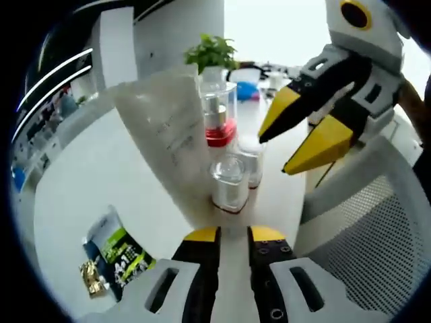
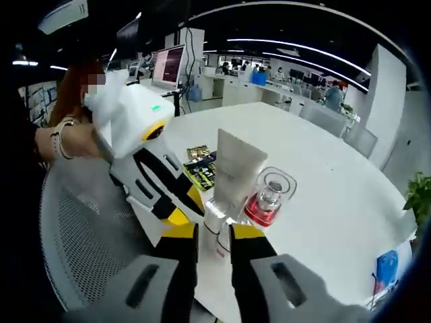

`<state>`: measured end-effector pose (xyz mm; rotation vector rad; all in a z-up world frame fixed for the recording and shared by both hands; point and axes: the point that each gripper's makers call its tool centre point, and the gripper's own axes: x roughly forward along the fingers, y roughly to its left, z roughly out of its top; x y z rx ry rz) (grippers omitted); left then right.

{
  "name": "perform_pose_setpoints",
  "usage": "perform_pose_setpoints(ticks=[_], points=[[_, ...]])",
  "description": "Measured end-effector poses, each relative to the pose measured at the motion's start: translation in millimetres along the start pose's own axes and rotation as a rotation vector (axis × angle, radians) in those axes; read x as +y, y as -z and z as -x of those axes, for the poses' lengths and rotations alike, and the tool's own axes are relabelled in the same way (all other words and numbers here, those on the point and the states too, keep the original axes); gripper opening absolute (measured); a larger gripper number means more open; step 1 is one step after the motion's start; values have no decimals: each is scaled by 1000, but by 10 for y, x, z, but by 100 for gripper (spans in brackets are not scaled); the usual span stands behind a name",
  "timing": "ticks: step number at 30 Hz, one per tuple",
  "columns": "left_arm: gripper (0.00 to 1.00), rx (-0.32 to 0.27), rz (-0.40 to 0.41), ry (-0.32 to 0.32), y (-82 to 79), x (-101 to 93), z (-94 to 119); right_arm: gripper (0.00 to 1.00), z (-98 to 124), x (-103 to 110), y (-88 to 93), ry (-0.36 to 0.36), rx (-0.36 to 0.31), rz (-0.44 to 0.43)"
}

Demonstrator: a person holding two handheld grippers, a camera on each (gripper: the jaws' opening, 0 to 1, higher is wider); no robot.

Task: Arrange the skincare products in the storage area until every visible bottle or jar stands upright without overlapping.

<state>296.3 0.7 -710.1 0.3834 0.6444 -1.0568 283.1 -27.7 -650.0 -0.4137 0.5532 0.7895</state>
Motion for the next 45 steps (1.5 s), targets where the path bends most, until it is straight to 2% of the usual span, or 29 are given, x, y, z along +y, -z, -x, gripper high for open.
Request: perform_pose_setpoints(ticks=[3, 5, 16, 20, 23, 27, 32, 38, 43, 45], points=[[12, -16, -5, -3, -40, 2, 41, 20, -53, 16, -84, -11, -43, 8], [12, -15, -7, -4, -39, 2, 40, 21, -102, 8, -112, -5, -49, 20], [13, -45, -25, -12, -128, 30, 64, 19, -291, -18, -146, 9, -16, 140], [13, -52, -45, -10, -151, 35, 66, 17, -312, 42, -114, -28, -3, 127], [14, -57, -68, -10, -166, 37, 66, 19, -304, 54, -122, -44, -22, 117], [15, -69, -84, -1, -202, 16, 69, 15, -278, 84, -118, -66, -38, 106], [17, -87, -118, 11, -260, -23, 67, 14, -261, 99, -108, -84, -51, 86], [20, -105, -183, 29, -332, -101, 21, 13, -253, 76, -110, -80, -56, 69], [20, -114, -190, 13, -356, -86, -8, 12, -243, 62, -110, -75, -61, 59], [16, -117, -188, 3, -361, -66, -12, 11, -234, 53, -110, -73, -64, 52]])
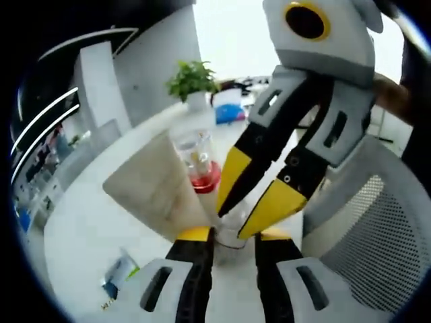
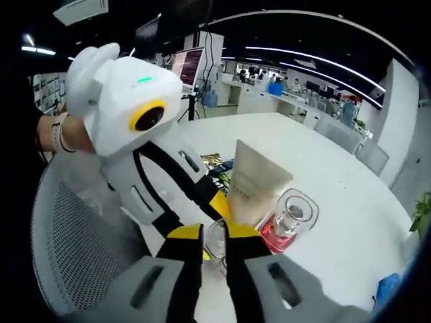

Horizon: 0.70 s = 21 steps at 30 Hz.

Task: Arrange the skincare products in the storage area until every visible bottle or jar stands upright without overlapping.

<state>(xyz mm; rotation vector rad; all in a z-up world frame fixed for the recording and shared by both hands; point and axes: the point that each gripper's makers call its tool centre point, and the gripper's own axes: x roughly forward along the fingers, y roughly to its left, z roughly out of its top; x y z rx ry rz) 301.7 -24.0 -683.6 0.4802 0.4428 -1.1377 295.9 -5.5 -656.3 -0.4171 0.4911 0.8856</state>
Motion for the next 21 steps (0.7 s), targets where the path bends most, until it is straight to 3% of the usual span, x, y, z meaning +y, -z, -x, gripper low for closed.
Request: perform_pose_setpoints(ticks=[13, 21], points=[[14, 9, 78, -14, 44, 27, 55, 12, 211, -77, -22, 45, -7, -19], [14, 21, 144, -41, 155, 63, 186, 12, 143, 58, 39, 0, 0, -48]])
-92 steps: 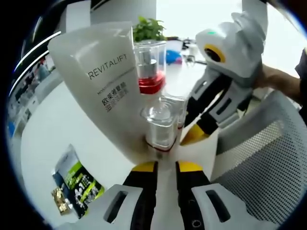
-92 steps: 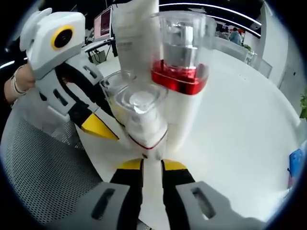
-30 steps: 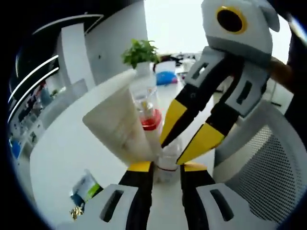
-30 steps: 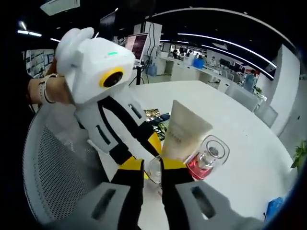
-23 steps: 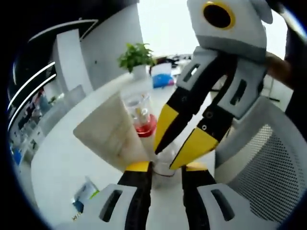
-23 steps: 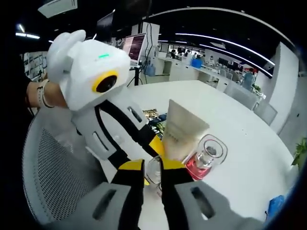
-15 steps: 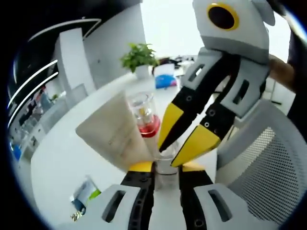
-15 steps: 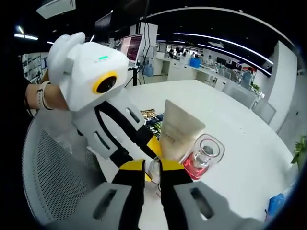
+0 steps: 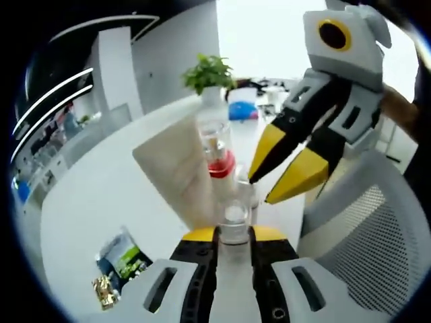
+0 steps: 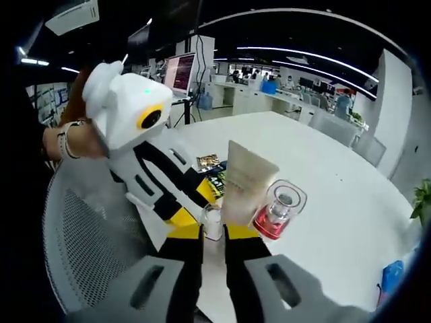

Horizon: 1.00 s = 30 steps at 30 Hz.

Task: Arrange the skincare products in the storage area until every visible bottle or jar stands upright without overlapping.

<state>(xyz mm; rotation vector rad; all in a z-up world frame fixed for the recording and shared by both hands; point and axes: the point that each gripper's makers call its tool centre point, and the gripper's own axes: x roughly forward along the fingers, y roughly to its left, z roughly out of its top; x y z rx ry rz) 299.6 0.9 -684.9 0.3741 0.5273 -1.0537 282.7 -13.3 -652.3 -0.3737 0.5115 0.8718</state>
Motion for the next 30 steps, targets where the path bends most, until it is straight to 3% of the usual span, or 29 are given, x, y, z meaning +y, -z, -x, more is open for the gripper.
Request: perform_pose_setpoints(ticks=[18, 22, 25, 27, 30], points=[[15, 14, 57, -36, 177, 15, 241, 12, -323, 262, 158, -83, 77, 47], [16, 14, 51, -21, 178, 9, 232, 11, -326, 251, 198, -83, 97, 56], [23, 14, 30, 11, 189, -24, 216, 11, -329, 250, 220, -86, 105, 60], [28, 40, -16, 36, 236, -55, 211, 11, -333, 261, 245, -92, 115, 57], [25, 83, -27, 44, 339, -42, 198, 11, -346, 299, 273, -106, 123, 53]])
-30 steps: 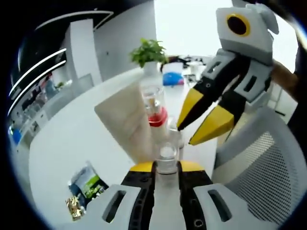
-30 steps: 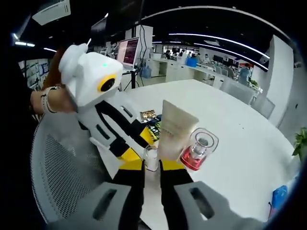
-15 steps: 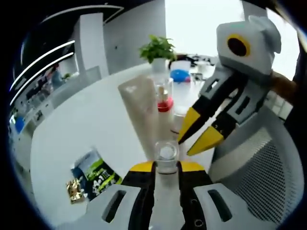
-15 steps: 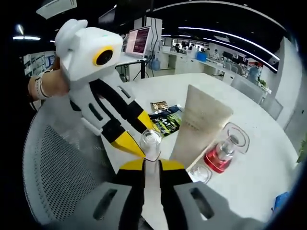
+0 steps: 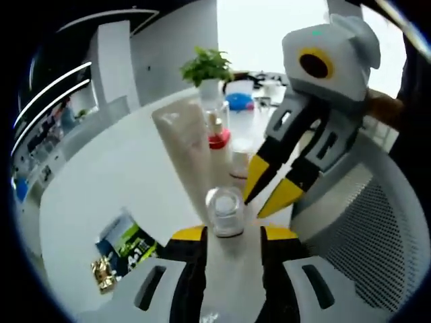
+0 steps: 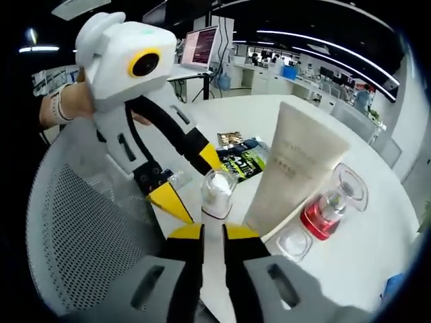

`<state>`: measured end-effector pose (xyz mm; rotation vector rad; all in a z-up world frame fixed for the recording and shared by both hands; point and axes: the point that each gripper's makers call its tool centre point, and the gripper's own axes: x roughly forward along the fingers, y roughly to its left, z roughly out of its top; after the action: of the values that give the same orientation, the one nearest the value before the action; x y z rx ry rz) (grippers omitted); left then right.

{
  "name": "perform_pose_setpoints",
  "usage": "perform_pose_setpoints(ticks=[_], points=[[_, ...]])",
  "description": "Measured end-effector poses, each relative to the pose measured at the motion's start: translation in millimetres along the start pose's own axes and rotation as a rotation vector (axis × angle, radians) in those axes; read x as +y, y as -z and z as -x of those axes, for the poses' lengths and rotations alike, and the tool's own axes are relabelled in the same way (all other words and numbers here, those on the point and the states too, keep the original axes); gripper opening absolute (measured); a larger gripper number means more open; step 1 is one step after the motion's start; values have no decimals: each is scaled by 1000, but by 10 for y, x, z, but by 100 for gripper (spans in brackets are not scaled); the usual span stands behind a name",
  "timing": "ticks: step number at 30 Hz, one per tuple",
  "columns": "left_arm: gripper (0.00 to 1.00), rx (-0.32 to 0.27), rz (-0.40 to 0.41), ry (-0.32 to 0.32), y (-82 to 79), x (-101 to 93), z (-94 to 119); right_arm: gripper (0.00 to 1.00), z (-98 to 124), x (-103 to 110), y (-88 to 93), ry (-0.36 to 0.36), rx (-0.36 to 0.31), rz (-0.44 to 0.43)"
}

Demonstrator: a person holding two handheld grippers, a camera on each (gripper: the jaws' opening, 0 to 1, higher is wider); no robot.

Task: Arrange the skincare products in the storage area until every visible bottle or jar stands upright without overlapping.

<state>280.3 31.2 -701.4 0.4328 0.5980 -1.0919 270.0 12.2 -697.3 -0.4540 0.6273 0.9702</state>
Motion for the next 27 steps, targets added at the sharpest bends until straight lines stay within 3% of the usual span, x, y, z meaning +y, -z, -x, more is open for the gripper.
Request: perform_pose_setpoints(ticks=[8, 17, 21, 27], points=[[23, 53, -26, 25, 147, 45, -103, 12, -67, 37, 2, -13, 13, 2], [17, 66, -51, 54, 154, -22, -106, 14, -107, 15, 0, -14, 25, 2], [10, 75, -54, 68, 176, -67, -73, 15, -118, 16, 2, -16, 27, 2], [9, 71, -50, 81, 165, -130, -68, 18, -145, -13, 0, -9, 31, 7]])
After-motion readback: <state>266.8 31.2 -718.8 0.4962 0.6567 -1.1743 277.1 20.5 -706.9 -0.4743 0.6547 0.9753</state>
